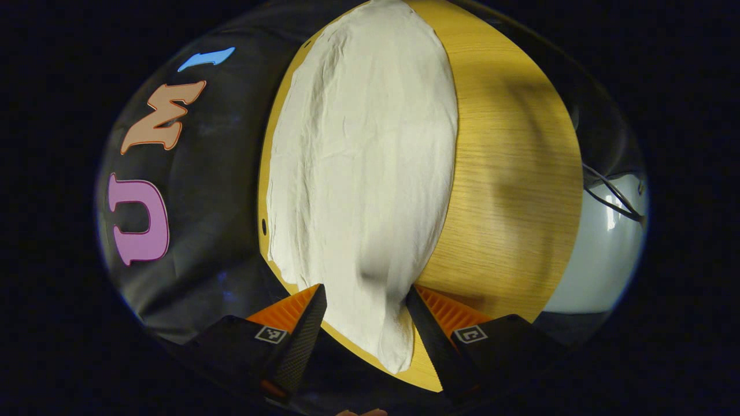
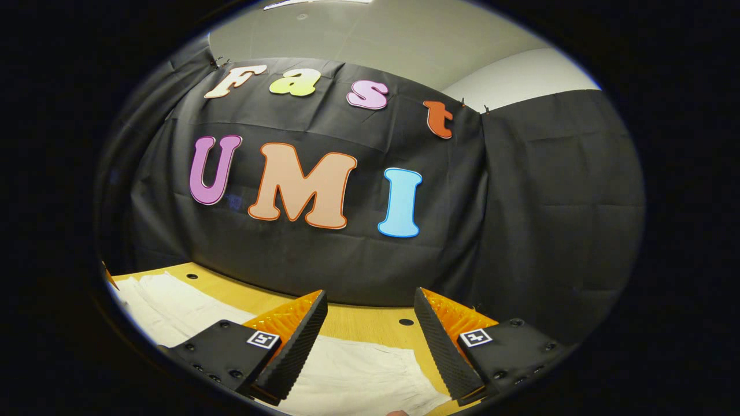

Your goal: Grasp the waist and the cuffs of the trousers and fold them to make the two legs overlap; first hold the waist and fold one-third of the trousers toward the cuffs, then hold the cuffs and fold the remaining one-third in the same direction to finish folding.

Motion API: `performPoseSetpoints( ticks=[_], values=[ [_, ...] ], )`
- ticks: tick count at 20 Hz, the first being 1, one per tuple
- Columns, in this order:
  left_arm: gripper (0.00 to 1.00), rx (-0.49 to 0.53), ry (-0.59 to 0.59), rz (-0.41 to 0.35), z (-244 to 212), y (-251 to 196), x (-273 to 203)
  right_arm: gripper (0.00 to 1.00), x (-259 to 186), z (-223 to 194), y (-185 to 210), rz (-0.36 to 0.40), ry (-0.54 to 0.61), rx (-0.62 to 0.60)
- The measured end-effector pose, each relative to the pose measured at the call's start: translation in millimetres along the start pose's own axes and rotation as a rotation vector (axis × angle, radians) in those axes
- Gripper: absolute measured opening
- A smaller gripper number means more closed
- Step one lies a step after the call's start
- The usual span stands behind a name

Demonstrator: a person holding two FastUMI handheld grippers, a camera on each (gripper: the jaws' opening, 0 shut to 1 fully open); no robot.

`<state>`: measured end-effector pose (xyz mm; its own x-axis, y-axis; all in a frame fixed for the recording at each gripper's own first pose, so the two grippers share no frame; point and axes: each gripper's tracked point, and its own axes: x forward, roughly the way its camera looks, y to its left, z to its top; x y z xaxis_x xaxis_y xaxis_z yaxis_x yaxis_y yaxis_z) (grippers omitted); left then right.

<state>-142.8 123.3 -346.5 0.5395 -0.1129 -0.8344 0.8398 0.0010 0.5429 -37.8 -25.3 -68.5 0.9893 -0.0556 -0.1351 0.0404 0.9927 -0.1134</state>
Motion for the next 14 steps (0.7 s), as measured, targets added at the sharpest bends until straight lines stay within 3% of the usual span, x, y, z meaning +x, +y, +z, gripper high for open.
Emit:
performPoseSetpoints(
  ticks=[2,4,5,7,11,14],
  values=[
    [0.82,-0.015,0.008,-0.011,0.4,-1.1,5.8,0.97,0.7,-2.3,-1.9,0.003,0.007,-0.012],
    [0.64,-0.016,0.015,-0.029,1.0,-8.4,6.5,0.97,0.1,-3.9,-4.5,0.007,0.011,-0.039],
    [0.48,-0.022,0.017,-0.033,2.3,-10.5,6.6,0.97,-0.4,-4.8,-7.1,0.009,0.013,-0.057],
    [0.33,-0.042,0.024,-0.041,1.3,-14.6,7.4,0.97,-0.7,-9.8,-13.7,0.015,0.026,-0.089],
    [0.11,-0.071,0.036,-0.06,1.3,-19.3,8.1,0.97,-1.9,-29.0,-22.4,0.058,0.08,-0.157],
    [0.03,-0.08,0.032,-0.063,1.6,-22.4,10.0,0.97,-7.8,-49.8,-27.6,0.122,0.127,-0.272]
  ],
)
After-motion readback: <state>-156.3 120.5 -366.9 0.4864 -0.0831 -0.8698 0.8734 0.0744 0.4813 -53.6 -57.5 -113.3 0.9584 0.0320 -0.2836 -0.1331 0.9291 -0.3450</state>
